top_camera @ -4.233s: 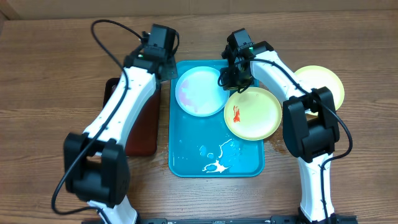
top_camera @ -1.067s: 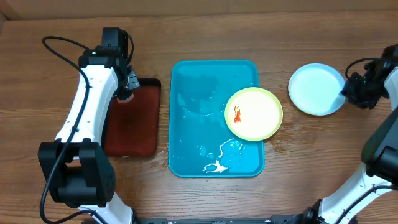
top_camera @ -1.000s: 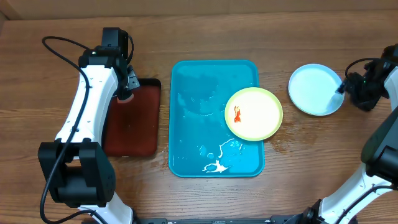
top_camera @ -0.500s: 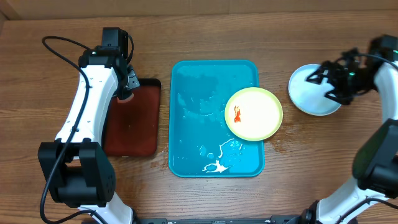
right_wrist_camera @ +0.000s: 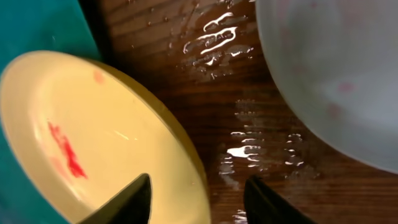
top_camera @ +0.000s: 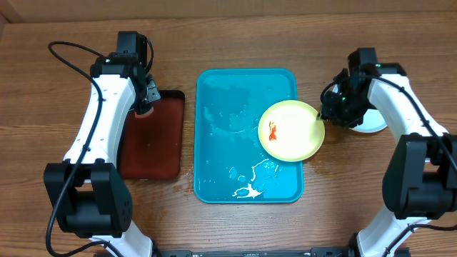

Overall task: Clean dirty plates on tray and stack at the side
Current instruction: 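Move the right gripper to the remaining yellow plate's rim and grasp it, then carry the sponge with the left gripper onto the yellow plate and scrub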

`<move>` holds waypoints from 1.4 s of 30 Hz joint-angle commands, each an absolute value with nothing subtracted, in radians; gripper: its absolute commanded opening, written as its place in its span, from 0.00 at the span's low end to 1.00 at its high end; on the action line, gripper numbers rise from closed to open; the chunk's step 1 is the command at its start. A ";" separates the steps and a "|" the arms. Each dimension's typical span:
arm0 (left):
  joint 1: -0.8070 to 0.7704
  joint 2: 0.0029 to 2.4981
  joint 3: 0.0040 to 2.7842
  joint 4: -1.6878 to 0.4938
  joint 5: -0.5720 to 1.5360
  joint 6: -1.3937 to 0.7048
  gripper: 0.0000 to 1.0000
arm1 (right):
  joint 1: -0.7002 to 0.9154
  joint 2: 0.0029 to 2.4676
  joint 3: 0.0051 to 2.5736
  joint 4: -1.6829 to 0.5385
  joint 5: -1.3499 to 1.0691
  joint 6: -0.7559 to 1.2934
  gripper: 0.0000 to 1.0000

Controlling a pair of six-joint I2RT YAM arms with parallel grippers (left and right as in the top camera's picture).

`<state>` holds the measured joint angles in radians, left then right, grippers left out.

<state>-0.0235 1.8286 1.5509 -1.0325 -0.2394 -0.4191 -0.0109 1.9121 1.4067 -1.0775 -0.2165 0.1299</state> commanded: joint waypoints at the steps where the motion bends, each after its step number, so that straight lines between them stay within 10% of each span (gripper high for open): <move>1: -0.012 1.810 1.555 -1.031 -0.234 -0.426 0.04 | 0.007 1.909 1.392 -1.068 -0.192 0.150 0.41; 12: -0.012 1.810 1.555 -1.028 -0.234 -0.426 0.04 | 0.047 1.909 1.290 -0.997 -0.184 0.150 0.41; 20: -0.012 1.810 1.555 -1.027 -0.216 -0.426 0.04 | 0.047 1.909 1.347 -1.005 -0.218 0.151 0.04; 42: -0.098 1.811 1.555 -0.842 0.207 -0.404 0.04 | 0.266 2.045 1.415 -0.702 -0.276 0.270 0.04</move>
